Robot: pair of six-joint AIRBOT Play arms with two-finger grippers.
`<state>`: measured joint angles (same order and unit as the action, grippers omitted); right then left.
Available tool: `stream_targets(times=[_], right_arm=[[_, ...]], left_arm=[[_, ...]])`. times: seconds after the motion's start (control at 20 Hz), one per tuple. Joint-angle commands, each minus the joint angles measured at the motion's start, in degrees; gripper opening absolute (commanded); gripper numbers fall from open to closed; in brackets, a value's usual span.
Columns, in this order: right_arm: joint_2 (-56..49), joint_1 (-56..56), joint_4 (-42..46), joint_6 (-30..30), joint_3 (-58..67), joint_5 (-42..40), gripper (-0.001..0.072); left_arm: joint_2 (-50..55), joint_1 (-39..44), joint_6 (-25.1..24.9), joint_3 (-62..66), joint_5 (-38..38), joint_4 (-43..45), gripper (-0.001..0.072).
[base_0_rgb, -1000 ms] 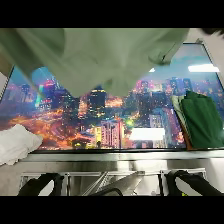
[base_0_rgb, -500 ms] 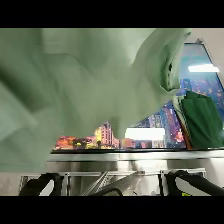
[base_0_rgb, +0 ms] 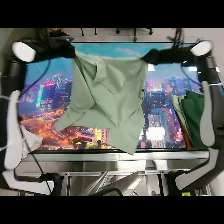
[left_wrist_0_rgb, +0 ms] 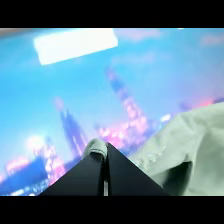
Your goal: Fold the shirts.
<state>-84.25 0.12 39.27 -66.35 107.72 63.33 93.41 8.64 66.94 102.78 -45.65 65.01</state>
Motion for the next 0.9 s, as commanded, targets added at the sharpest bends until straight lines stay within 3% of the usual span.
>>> stream_targets(times=[0.0, 0.05, 0.1, 0.15, 0.35, 0.4, 0.45, 0.65, 0.85], right_arm=[[-12.3, 0.0, 0.7, 0.4, -0.6, -2.4, 0.0024], [-13.9, -0.4, 0.8, 0.4, -0.6, -2.4, 0.0129], [-14.3, -0.8, 0.8, 0.4, -0.6, -2.0, 0.0302], [-14.1, -1.6, 0.8, 0.4, -0.5, -0.6, 0.0416], [-9.7, -7.5, 0.8, 0.3, -0.5, 12.2, 0.041], [-9.1, -8.9, 0.8, 0.3, -0.5, 16.3, 0.0314], [-8.9, -10.1, 0.8, -0.1, -0.7, 20.0, 0.0294], [-7.7, -12.0, 0.9, -1.6, -7.5, 27.6, 0.0294], [-3.0, -13.2, 1.8, -0.9, -24.0, 27.3, 0.0293]], left_arm=[[11.5, -1.2, -0.4, 0.6, 2.4, -0.6, 0.0235], [12.2, -2.4, -0.1, 1.8, 0.5, -0.6, 0.071], [12.2, -3.7, 0.4, 3.3, -1.9, -0.5, 0.0693], [11.7, -5.4, 0.4, 5.9, -5.9, -0.5, 0.0693], [8.1, -13.9, 0.5, 12.7, -26.1, 1.2, 0.0692], [7.1, -16.4, 0.7, 11.8, -31.1, 1.2, 0.0691], [5.6, -18.6, 1.3, 9.3, -33.3, 1.1, 0.0691], [-0.8, -25.4, 2.4, -8.8, -36.0, 0.9, 0.0692], [-7.1, -28.6, -2.1, -26.3, -31.9, 1.0, 0.0691]])
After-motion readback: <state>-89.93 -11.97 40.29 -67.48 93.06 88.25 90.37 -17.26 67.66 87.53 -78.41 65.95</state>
